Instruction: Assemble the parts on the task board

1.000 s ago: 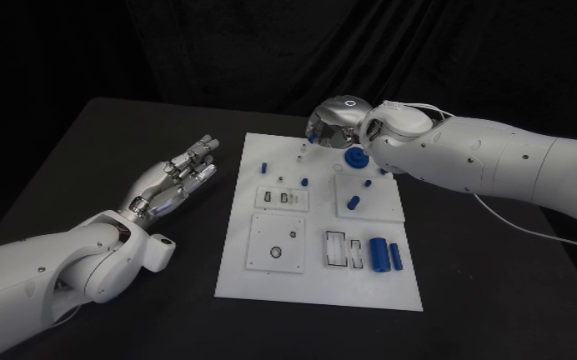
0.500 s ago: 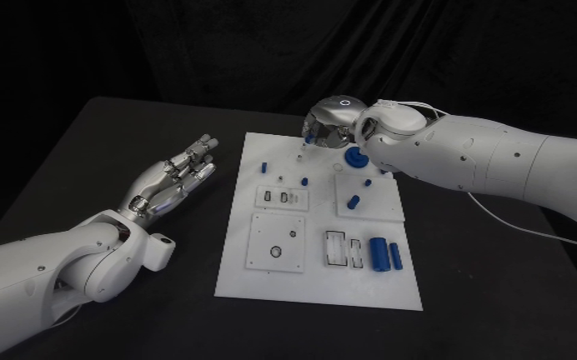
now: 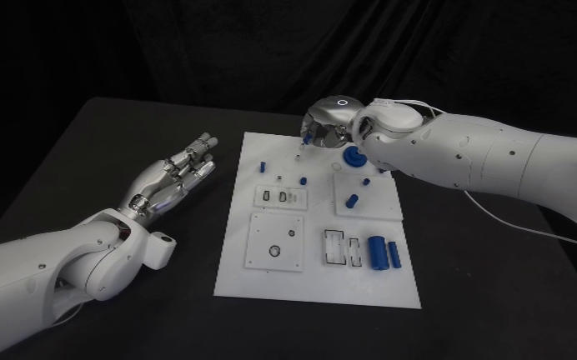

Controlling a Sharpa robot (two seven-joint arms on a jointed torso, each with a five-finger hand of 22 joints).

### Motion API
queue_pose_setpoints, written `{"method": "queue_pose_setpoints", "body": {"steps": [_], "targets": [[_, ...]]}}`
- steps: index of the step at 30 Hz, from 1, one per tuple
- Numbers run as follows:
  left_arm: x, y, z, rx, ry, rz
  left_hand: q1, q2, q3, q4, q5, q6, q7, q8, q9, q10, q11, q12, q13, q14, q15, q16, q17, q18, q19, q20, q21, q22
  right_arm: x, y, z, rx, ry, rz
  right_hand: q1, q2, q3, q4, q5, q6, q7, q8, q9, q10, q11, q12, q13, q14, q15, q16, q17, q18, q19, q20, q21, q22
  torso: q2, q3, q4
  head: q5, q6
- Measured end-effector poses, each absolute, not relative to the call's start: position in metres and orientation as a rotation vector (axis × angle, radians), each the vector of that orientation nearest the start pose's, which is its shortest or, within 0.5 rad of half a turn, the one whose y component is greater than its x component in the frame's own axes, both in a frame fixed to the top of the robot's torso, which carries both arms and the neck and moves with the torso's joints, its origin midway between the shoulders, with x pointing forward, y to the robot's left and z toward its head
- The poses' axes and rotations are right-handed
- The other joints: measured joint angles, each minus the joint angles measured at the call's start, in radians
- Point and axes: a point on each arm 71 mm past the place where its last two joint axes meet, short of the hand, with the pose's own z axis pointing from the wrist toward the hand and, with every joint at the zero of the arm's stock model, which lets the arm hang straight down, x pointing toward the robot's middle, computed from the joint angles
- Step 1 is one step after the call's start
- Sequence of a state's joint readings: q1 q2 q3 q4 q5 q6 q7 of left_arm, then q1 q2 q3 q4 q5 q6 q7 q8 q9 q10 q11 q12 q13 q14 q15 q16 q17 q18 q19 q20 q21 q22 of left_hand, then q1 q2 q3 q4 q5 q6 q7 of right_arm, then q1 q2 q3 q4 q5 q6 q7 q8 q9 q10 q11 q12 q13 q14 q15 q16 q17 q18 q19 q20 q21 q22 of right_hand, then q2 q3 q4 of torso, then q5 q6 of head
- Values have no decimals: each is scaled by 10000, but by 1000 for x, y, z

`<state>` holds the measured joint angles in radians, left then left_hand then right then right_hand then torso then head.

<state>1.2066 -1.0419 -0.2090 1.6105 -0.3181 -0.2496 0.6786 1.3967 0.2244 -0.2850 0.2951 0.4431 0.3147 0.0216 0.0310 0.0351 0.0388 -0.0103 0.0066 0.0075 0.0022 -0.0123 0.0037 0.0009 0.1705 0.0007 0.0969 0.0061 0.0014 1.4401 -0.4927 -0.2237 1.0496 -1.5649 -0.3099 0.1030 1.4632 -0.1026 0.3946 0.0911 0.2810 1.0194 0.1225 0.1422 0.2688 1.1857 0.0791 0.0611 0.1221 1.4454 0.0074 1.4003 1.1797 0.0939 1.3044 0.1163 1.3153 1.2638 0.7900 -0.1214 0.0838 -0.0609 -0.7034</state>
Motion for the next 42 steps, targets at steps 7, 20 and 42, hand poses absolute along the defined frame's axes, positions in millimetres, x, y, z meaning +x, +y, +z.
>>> {"method": "queue_pose_setpoints", "body": {"steps": [7, 20, 42], "targets": [[437, 269, -204, -6566, 14228, -15391, 0, 0, 28, -29, 0, 0, 0, 0, 0, -15, 15, 0, 0, 0, 0, 0, 0, 0, 0, 0, 0, 1, 578, -143, -134, -5571, 15037, 5015, 0, 0, 0, 0, 0, 0, -1, 0, 3, -15, 15, 0, -22, 0, 0, 0, 108, 0, -37, 37, -65, -27, 0, -5, 24, -23, -7], [438, 268, -204, -6579, 14232, -15411, 131, -42, 36, -36, 0, 0, 0, 0, -2, -15, 15, 0, -1, -36, 36, 0, 2, -1, 0, 0, 0, 2, 579, -137, -138, -5623, 15138, 5030, 0, 0, 28, 28, 0, -72, 0, -50, 3, -18, 17, 0, -44, 0, 0, 0, 107, 0, -36, 36, -65, -26, 8, -11, 34, -26, 2], [439, 269, -205, -6586, 14250, -15388, 314, -60, 102, -67, 0, 72, 72, 0, 6, -14, 85, 0, -2, 1, 72, 0, 7, 0, 36, 36, 0, 3, 580, -140, -143, -5518, 15647, 4758, -225, -224, -450, 47, 1, -3559, -225, -806, -921, -3919, 297, 20, -544, -919, 57, -670, -1139, 1, -1238, 58, -1231, -808, 5, -10, 10, 19, -9]]}}
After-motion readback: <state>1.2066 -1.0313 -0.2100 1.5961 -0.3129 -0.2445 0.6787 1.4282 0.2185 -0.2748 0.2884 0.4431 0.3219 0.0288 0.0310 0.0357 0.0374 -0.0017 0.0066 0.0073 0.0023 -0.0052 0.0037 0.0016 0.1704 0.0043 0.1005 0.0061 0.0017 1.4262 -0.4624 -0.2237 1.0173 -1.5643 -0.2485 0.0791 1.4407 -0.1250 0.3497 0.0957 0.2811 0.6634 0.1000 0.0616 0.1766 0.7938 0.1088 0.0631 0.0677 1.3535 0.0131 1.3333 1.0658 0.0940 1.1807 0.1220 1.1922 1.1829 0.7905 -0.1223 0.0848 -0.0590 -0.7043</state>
